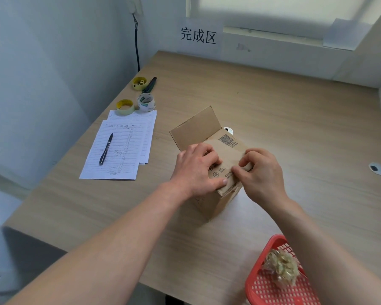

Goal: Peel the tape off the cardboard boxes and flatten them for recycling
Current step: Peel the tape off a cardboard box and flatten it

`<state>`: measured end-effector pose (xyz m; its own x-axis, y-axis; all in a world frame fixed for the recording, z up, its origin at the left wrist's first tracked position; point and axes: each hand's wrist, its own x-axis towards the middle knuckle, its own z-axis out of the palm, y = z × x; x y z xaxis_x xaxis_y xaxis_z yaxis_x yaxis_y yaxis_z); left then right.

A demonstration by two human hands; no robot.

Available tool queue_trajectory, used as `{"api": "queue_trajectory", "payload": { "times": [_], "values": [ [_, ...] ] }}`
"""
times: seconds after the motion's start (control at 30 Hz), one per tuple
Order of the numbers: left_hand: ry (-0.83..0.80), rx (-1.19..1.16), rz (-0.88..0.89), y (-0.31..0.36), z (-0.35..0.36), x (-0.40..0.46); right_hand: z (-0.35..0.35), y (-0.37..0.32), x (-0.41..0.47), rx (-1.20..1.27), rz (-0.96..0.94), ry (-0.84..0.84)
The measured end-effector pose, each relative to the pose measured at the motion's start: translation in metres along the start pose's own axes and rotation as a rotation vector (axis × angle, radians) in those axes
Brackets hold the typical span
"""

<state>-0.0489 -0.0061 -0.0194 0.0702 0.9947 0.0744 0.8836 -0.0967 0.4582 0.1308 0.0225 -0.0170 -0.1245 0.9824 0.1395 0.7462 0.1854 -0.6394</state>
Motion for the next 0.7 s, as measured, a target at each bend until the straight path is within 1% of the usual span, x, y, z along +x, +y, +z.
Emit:
{"api": "queue_trajectory", "payload": {
  "times": [0.2, 0.37, 0.47, 0.57, 0.7],
  "values": [
    [0.004, -0.003, 0.005, -0.001, 0.000, 0.001, 0.000, 0.007, -0.003, 0.077, -0.020, 0.015],
    [0.014, -0.001, 0.015, -0.001, 0.001, 0.001, 0.009, 0.002, -0.005, 0.032, -0.030, 0.055],
    [0.015, -0.010, 0.018, -0.002, 0.001, 0.001, 0.012, 0.007, -0.004, 0.092, -0.044, 0.072],
    [0.015, -0.015, 0.023, -0.002, 0.001, 0.001, 0.012, 0.013, -0.005, 0.144, -0.069, 0.064],
    [0.014, -0.023, 0.023, -0.003, 0.001, 0.000, 0.011, 0.020, -0.005, 0.149, -0.103, 0.043]
  ]
}}
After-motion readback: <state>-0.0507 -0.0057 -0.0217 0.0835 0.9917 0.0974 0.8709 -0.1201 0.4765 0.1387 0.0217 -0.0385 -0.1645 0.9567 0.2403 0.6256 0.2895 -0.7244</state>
